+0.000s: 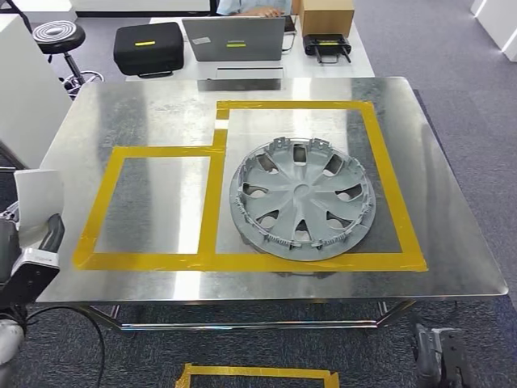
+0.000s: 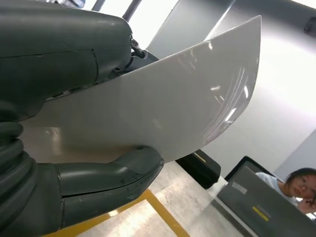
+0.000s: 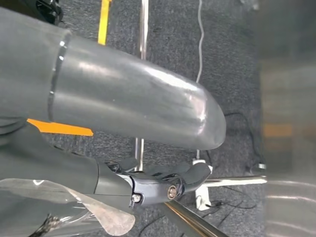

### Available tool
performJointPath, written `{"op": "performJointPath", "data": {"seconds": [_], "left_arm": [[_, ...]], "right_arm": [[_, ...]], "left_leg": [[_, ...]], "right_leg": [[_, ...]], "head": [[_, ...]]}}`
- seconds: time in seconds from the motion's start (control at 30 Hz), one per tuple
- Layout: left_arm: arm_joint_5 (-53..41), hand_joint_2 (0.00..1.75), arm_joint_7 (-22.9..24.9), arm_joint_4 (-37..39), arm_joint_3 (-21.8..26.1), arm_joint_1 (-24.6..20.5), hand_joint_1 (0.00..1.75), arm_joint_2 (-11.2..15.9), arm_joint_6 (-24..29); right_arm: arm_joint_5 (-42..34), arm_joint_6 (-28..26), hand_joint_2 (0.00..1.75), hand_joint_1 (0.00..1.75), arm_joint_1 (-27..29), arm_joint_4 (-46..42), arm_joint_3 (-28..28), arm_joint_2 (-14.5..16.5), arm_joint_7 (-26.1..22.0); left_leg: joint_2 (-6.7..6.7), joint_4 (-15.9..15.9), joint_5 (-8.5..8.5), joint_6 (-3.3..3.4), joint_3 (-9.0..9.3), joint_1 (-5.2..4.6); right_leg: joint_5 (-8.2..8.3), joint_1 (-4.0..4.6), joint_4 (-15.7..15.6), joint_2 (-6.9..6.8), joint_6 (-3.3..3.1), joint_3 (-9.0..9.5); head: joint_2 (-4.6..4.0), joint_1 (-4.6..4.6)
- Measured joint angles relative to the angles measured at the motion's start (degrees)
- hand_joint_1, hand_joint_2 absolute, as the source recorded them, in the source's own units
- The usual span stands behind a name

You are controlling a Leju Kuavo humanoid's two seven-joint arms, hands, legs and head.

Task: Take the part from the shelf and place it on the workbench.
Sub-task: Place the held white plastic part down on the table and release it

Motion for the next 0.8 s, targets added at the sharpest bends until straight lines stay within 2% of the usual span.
{"op": "performJointPath", "data": {"seconds": [0.2, 0.43, 0.6, 0.8], "left_arm": [[-1.73, 1.75, 0.66, 7.59, -1.21, -6.70, 1.75, 2.11, -3.96], [-2.92, 1.75, 0.80, 18.15, -7.55, -15.32, 1.75, 1.84, -4.74], [-3.96, 1.75, 0.25, 23.42, -11.53, -18.24, 1.75, 1.38, -4.54], [-6.02, 1.75, -0.06, 26.74, -15.50, -20.49, 1.75, 1.10, -4.59]], "right_arm": [[4.28, -0.64, 0.00, 0.00, -3.76, 9.44, 0.45, -1.16, 0.02], [7.20, -3.38, 0.00, 0.00, -9.33, 23.97, 3.17, -3.26, 0.99], [7.93, -4.66, 0.00, 0.00, -11.44, 32.02, 4.44, -4.73, 0.79], [9.43, -6.26, 0.00, 0.00, -12.61, 36.59, 5.42, -6.75, 1.33]], "left_leg": [[0.00, 0.00, 0.08, 0.00, 0.00, 0.00], [0.00, 0.04, 0.11, 0.04, -0.01, -0.01], [0.00, 0.06, 0.10, 0.04, -0.03, -0.04], [0.00, 0.06, 0.09, 0.05, -0.05, -0.06]], "right_leg": [[0.06, 0.01, 0.00, -0.02, 0.01, 0.00], [0.12, 0.00, 0.00, 0.03, 0.04, 0.01], [0.12, -0.02, 0.00, 0.03, 0.05, -0.01], [0.12, -0.04, 0.00, 0.03, 0.05, -0.03]], "head": [[0.00, -0.01], [0.00, 0.00], [0.00, -0.01], [0.00, -0.01]]}}
